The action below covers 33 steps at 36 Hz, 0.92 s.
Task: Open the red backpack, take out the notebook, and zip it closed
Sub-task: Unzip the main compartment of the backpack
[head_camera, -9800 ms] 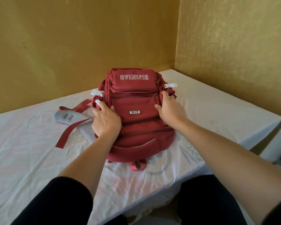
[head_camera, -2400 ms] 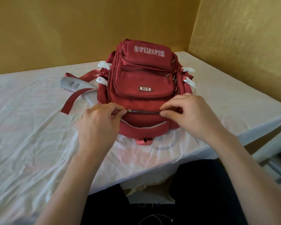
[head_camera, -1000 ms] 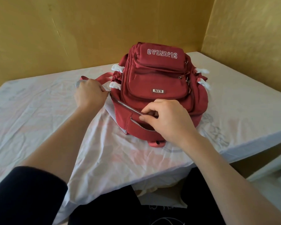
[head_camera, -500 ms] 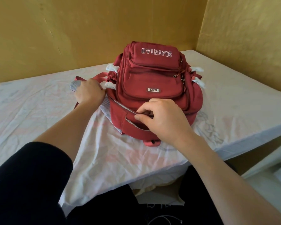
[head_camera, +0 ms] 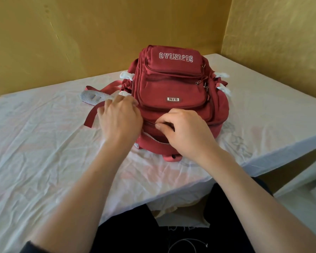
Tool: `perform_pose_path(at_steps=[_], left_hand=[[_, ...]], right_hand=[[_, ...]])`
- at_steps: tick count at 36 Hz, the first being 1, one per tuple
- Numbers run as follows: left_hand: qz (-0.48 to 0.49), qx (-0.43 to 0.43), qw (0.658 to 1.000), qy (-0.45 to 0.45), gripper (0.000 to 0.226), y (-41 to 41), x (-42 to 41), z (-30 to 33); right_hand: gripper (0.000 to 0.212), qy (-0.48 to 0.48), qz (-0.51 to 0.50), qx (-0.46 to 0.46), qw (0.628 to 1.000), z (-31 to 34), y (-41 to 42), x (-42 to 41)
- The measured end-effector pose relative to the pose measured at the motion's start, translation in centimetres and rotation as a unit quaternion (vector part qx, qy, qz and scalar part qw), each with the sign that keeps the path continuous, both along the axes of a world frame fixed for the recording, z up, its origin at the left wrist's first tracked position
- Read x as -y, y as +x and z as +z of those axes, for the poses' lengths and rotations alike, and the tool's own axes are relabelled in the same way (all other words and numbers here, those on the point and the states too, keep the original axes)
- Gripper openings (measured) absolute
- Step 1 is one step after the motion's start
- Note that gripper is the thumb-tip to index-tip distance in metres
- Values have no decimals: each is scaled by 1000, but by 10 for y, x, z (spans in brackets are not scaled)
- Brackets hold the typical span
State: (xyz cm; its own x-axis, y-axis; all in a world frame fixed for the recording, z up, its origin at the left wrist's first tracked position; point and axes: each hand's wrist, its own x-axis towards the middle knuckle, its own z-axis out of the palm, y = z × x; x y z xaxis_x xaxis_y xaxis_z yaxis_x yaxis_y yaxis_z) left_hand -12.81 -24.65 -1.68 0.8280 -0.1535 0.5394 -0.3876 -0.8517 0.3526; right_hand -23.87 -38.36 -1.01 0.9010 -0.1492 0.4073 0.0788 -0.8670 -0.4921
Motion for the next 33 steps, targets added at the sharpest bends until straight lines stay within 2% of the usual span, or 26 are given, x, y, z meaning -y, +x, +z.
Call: perform_pose_path(at_steps=[9, 14, 21, 26, 33], left_hand=[[-70, 58, 996, 20, 22, -47, 12, -6], [-109, 101, 986, 73, 29, -56, 13, -9], [-150, 136, 976, 83, 26, -57, 8, -11], [-163, 149, 973, 66, 25, -54, 6, -8], [-171, 201, 962, 66, 22, -48, 2, 0]], right_hand=[[17, -65, -11, -18, 998, 3, -11, 21], [16, -114, -36, -20, 993, 4, -23, 41], [19, -175, -39, -59, 982, 13, -32, 57], [14, -178, -51, -71, 980, 17, -31, 57], [6, -91, -63, -91, 990, 28, -26, 65]])
